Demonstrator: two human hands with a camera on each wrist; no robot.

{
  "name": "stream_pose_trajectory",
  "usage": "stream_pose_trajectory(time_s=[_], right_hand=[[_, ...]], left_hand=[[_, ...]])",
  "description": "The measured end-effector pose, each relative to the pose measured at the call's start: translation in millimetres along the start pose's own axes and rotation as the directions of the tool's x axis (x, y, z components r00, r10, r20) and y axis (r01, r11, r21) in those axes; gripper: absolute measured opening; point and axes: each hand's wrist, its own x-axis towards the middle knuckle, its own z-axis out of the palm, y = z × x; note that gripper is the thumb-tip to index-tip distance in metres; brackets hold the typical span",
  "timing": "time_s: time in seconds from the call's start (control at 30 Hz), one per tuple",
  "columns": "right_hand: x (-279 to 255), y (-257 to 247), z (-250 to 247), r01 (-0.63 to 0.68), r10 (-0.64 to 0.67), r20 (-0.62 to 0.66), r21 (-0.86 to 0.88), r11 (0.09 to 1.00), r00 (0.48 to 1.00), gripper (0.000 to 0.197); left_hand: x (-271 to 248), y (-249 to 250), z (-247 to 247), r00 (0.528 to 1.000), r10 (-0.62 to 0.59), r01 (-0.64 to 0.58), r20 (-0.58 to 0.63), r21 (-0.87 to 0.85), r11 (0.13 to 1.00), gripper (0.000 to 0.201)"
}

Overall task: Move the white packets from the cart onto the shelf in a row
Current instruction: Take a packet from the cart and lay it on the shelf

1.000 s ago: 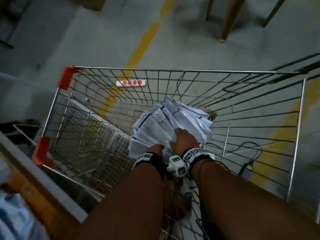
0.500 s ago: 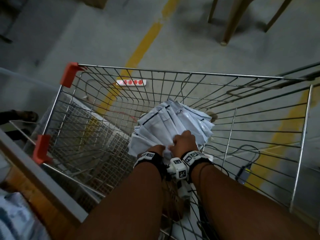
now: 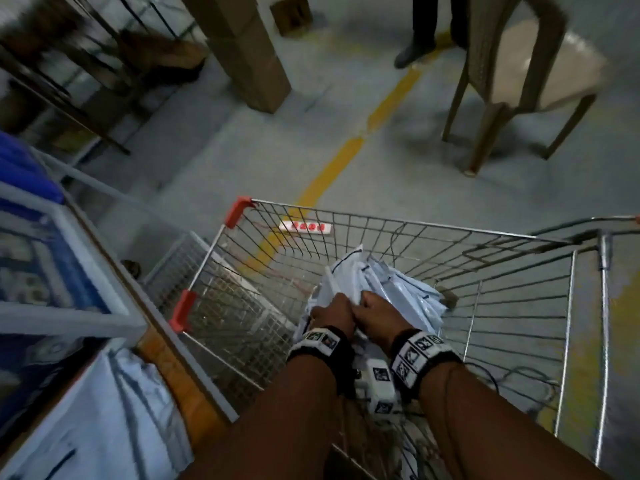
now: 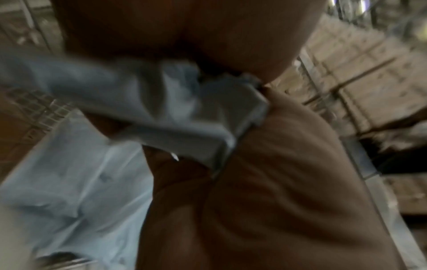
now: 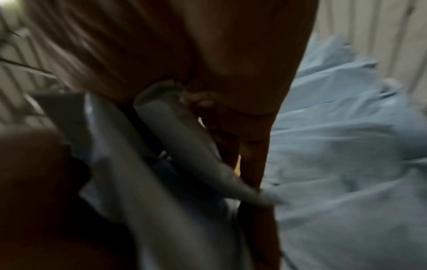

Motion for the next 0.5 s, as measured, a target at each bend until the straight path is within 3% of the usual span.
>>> stream_pose_trajectory(time_s=[0.07, 0.13, 0.2, 0.23, 0.33, 0.37, 0.5], right_hand=[[-17, -28, 3, 0.009, -0.013, 0.056, 0.068, 0.998, 0.998, 0.016], [-31, -42, 5, 0.011, -0.029, 0.095, 0.187, 0.982, 0.995, 0.024], [-49, -56, 8, -0.012, -0.042, 0.146, 0.353, 0.936, 0.988, 0.028], [-60, -65, 11, -0.007, -0.065, 0.162, 0.408, 0.913, 0.985, 0.036], [-97, -95, 20, 0.081, -0.193, 0.194, 0.471, 0.879, 0.962, 0.079], [-108, -105, 23, 0.115, -0.243, 0.214, 0.478, 0.871, 0.946, 0.087], [-156, -140, 55, 0.21, -0.338, 0.28, 0.402, 0.891, 0.898, 0.085]], left_hand=[[-23, 3, -24, 0.993, 0.119, -0.118, 0.0, -0.123, 0.985, 0.05], [-48, 4, -52, 0.983, 0.185, -0.183, 0.004, -0.146, 0.972, 0.04], [-76, 5, -80, 0.979, 0.197, -0.169, 0.055, -0.323, 0.931, 0.033], [-98, 5, -96, 0.972, 0.206, -0.138, 0.115, -0.435, 0.89, 0.027], [-147, -12, -132, 0.97, 0.242, -0.172, -0.002, -0.709, 0.685, 0.026], [-162, -19, -143, 0.963, 0.266, -0.147, 0.034, -0.761, 0.632, 0.027], [-197, -59, -169, 0.949, 0.315, -0.183, -0.017, -0.842, 0.508, 0.038]])
